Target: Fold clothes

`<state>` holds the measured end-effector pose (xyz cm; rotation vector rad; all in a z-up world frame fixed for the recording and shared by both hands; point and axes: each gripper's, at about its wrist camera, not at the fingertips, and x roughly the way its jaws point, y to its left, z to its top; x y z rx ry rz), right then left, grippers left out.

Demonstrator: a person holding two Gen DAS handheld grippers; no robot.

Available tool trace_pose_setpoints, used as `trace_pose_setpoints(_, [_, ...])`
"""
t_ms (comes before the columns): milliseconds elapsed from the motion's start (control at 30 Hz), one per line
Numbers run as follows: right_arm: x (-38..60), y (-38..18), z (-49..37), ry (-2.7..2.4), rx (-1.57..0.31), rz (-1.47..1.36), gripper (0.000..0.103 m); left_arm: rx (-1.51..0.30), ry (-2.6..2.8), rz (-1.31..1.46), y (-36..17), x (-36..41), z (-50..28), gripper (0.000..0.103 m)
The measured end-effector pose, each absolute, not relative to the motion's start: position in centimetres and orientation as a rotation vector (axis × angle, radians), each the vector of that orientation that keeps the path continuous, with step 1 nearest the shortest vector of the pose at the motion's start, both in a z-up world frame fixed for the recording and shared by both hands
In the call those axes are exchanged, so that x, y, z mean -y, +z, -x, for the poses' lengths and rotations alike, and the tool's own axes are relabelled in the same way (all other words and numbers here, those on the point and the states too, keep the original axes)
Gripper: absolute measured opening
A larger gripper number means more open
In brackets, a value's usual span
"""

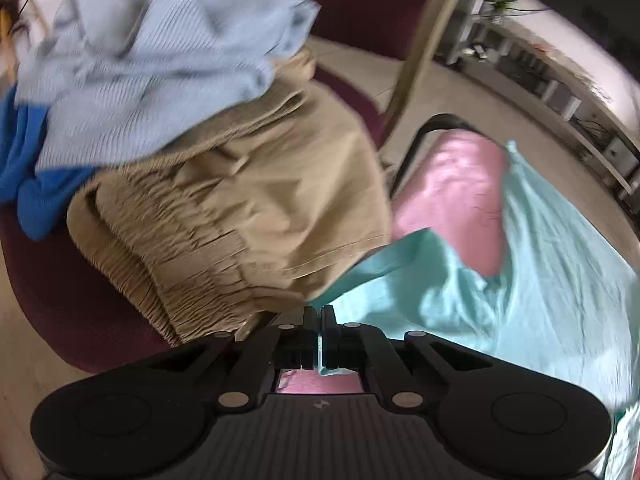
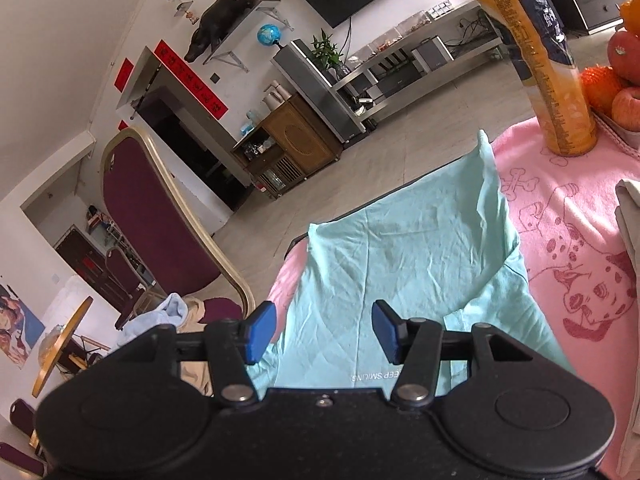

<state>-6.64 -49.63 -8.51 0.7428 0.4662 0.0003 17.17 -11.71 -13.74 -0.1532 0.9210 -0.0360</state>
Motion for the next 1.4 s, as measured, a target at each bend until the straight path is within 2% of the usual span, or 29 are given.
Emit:
trace_pose_setpoints(367, [53.6,-7.9,8.6,-0.073,-0.386,-0.84,0.054,-0.604,-0.259,-0.2,-7.9,21.7,-12.1,0.0])
trace_pose_setpoints(500, [54.6,-7.9,9.3,-0.098,-0.367,-0.853,0.055,-0.509,-0.424,-0.404,-8.1,27.3,-8.2,0.0])
trace_pose_setpoints(567, [54.9,-7.7,9.6,-0.117,-0.36,-0.841,0.056,-0.518,-0.518,-0.527,-9.7,29.6,-6.1,0.0])
trace_pose_setpoints(600, [55.1,-7.6,9.7,-0.127,-0.36,-0.835,0.057,-0.53,-0.563,-0.586,-10.7,30.5,-5.1,0.002])
trace_pose_setpoints(667, [55.6,-7.7,9.8,-0.131,-0.359,-0.845,0.059,-0.563,-0.62,-0.673,-12.6,31.5,-3.8,0.013])
trace_pose_setpoints(733, [56.0,-7.8,9.9,-0.138,-0.365,-0.85,0.06,-0.595,-0.631,-0.706,-13.5,31.5,-3.4,0.017])
trace_pose_setpoints(800, [56.1,-7.9,10.0,-0.148,-0.38,-0.836,0.063,-0.628,-0.634,-0.685,-13.3,30.3,-3.3,0.019])
trace_pose_setpoints(867, [56.1,-7.9,10.1,-0.157,-0.402,-0.821,0.064,-0.671,-0.617,-0.608,-11.9,27.8,-4.3,0.03])
trace_pose_setpoints(967, [55.9,-8.0,10.2,-0.176,-0.487,-0.797,0.066,-0.739,-0.526,-0.436,-10.3,23.2,-7.1,0.032])
trace_pose_setpoints(1033, [55.5,-8.2,10.2,-0.196,-0.555,-0.782,0.066,-0.789,-0.427,-0.304,-10.1,20.5,-9.4,0.027])
trace_pose_setpoints(1100, [55.1,-8.6,10.2,-0.218,-0.598,-0.764,0.066,-0.867,-0.34,-0.134,-11.0,17.9,-12.1,0.015])
trace_pose_setpoints(1133, [54.8,-9.0,9.9,-0.235,-0.62,-0.748,0.066,-0.917,-0.321,-0.041,-11.9,16.8,-13.3,0.015])
trace_pose_setpoints(1167, [54.6,-9.4,9.4,-0.253,-0.642,-0.727,0.062,-0.965,-0.311,0.044,-12.7,16.1,-14.4,0.015])
trace_pose_setpoints(1200, [54.4,-9.9,8.9,-0.272,-0.663,-0.706,0.05,-1.002,-0.319,0.097,-13.4,15.9,-15.0,0.013])
trace_pose_setpoints(1267, [53.6,-11.3,7.3,-0.292,-0.733,-0.64,0.032,-1.012,-0.352,0.069,-13.9,17.3,-15.2,0.013])
trace_pose_setpoints(1400, [51.8,-14.8,3.9,-0.303,-0.902,-0.523,0.03,-0.997,-0.426,-0.04,-14.9,20.1,-14.7,0.015])
